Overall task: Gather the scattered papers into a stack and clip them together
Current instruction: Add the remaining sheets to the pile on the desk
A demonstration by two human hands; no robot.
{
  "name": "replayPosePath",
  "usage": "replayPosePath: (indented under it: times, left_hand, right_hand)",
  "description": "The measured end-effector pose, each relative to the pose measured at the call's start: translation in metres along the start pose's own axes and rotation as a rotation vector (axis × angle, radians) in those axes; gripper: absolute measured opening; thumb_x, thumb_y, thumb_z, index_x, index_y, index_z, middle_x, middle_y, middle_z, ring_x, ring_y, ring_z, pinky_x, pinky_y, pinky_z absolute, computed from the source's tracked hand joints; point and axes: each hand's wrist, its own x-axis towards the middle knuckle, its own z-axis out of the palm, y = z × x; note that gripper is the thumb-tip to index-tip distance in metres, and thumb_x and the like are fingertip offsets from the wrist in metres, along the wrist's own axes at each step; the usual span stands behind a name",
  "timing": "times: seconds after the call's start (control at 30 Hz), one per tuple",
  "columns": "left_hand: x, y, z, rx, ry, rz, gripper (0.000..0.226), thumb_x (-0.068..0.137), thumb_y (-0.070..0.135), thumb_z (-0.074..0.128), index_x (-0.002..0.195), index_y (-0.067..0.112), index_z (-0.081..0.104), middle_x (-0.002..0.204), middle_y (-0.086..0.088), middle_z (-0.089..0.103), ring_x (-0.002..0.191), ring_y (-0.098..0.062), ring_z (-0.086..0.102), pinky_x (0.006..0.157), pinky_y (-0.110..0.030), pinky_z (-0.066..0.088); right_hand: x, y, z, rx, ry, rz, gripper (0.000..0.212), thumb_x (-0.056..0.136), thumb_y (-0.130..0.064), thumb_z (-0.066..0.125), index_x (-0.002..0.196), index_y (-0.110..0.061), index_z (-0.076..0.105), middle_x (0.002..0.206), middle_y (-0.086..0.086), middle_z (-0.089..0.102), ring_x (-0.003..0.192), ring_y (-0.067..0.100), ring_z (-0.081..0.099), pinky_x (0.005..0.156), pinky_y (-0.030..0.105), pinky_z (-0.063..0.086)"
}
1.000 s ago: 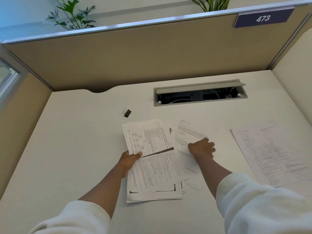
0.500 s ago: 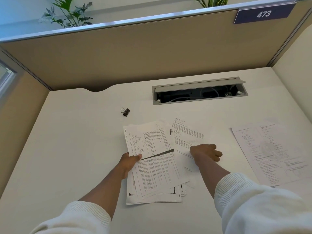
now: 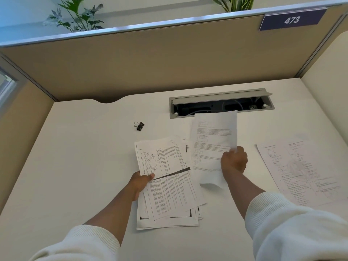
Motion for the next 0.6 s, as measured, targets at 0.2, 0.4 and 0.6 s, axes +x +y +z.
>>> replayPosePath:
  times: [0.2,0.4,0.6]
  left_hand:
    - [-0.001,0.002,-0.009,0.018,0.021,0.007,0.049,0.093,0.014,0.066,0.139,0.007,0.052,0.140,-0.011,0.056,0.124,-0.029,0.055,0.107,-0.037,0.041]
    - [-0.002,0.003,-0.010,0.026,0.019,0.004,0.050,0.092,0.013,0.066,0.140,0.008,0.052,0.139,-0.012,0.057,0.123,-0.030,0.056,0.107,-0.039,0.042]
    - [-0.003,0.007,-0.007,0.011,-0.010,-0.004,0.050,0.092,0.015,0.068,0.139,0.009,0.053,0.137,-0.012,0.059,0.120,-0.031,0.058,0.106,-0.045,0.045]
  right_hand:
    - [0.027,-0.007,-0.013,0.204,0.149,0.116,0.028,0.092,-0.012,0.048,0.118,-0.011,0.057,0.121,0.013,0.060,0.107,0.036,0.060,0.091,0.043,0.048]
    - [0.040,0.000,-0.023,0.396,0.153,0.191,0.028,0.093,-0.017,0.047,0.119,-0.012,0.059,0.120,0.012,0.063,0.107,0.034,0.061,0.093,0.040,0.050]
    - [0.039,0.010,-0.025,0.422,-0.147,0.065,0.022,0.090,-0.017,0.056,0.108,-0.008,0.066,0.112,0.011,0.067,0.095,0.026,0.060,0.081,0.030,0.045]
